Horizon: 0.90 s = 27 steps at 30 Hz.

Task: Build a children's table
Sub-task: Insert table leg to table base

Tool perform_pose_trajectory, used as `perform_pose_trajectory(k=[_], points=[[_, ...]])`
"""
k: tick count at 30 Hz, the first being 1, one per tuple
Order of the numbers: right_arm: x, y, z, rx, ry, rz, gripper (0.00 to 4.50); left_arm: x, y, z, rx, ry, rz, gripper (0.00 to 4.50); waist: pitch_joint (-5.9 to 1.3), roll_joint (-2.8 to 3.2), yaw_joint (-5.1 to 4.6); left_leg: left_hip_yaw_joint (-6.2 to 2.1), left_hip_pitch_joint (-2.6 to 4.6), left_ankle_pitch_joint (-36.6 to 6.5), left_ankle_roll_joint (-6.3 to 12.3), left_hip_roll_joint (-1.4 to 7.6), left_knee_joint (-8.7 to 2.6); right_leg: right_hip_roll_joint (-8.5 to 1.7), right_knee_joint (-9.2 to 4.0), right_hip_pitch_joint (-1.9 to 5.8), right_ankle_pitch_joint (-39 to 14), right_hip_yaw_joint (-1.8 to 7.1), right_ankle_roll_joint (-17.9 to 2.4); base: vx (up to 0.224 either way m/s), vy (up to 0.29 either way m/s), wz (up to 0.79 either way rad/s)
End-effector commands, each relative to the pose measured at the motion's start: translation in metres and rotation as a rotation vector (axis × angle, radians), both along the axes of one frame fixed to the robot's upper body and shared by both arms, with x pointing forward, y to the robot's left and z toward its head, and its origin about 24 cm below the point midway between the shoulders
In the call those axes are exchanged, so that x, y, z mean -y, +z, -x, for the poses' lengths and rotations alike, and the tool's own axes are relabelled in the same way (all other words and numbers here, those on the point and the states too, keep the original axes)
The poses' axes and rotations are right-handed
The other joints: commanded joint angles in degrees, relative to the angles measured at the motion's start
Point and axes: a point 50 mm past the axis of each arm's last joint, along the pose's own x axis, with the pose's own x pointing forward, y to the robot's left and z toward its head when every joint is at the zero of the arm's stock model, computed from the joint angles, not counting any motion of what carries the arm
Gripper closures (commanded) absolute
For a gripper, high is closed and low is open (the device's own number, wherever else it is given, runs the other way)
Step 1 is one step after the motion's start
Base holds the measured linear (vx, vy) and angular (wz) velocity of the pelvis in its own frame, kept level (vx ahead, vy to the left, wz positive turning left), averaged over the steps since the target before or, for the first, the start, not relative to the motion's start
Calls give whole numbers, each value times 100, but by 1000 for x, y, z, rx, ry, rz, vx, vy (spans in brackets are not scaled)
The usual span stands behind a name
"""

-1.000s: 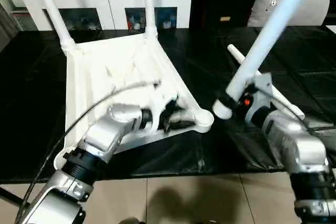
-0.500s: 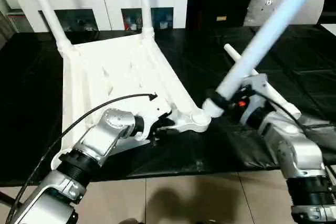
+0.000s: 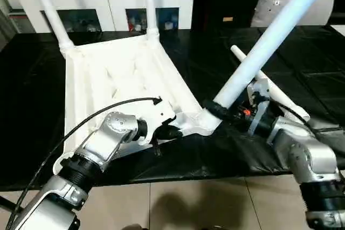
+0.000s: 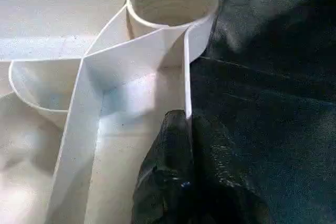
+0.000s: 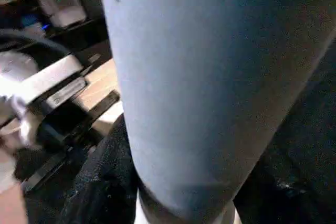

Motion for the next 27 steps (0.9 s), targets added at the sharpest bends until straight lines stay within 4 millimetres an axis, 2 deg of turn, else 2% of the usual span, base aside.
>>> perform_pose_trajectory(k=[1,2,5,6,11,16,19,27], points=[[-2,5,-3,15,46,23,260,-7,-8,3,-16,-21,-66,449,-386,-74,34,-94,12,-1192,295,269,-403,-360,-437,323,-1845,286,-990,0,0,0],[-3,4,-5,12,56,49,260,-8,-9,3,-15,-34,-80,449,-386,-100,31,-95,10,-1182,294,268,-401,-359,-431,324,-1856,283,-994,0,0,0],[-1,2,-11,6,77,133,260,-10,-9,6,-3,-92,-88,449,-381,-80,40,-103,16,-1170,271,273,-404,-365,-430,319,-1951,282,-996,0,0,0],[-1,1,-12,5,84,154,260,-9,-8,9,0,-124,-78,450,-383,-108,36,-96,20,-1169,268,276,-405,-362,-415,312,-1914,286,-1019,0,0,0],[-1,1,-14,-3,145,211,260,-8,-4,18,-13,-231,-55,450,-388,-88,67,-82,45,-1166,285,299,-401,-373,-390,300,-1713,305,-1120,0,0,0],[-5,-4,-13,-31,219,259,260,-5,-4,24,-28,-296,-51,450,-386,-80,156,-71,61,-1147,269,310,-409,-366,-375,289,-1672,312,-1156,0,0,0],[-9,-6,-11,-51,252,255,260,-4,-5,23,-17,-300,-59,450,-383,-81,194,-84,60,-1241,221,318,-421,-376,-383,301,-1739,313,-1111,0,0,0],[-11,-9,-4,-72,330,272,260,-4,-6,16,11,-260,-94,450,-365,-98,210,-97,83,-1514,125,317,-446,-378,-431,291,-2104,312,-984,0,0,0]])
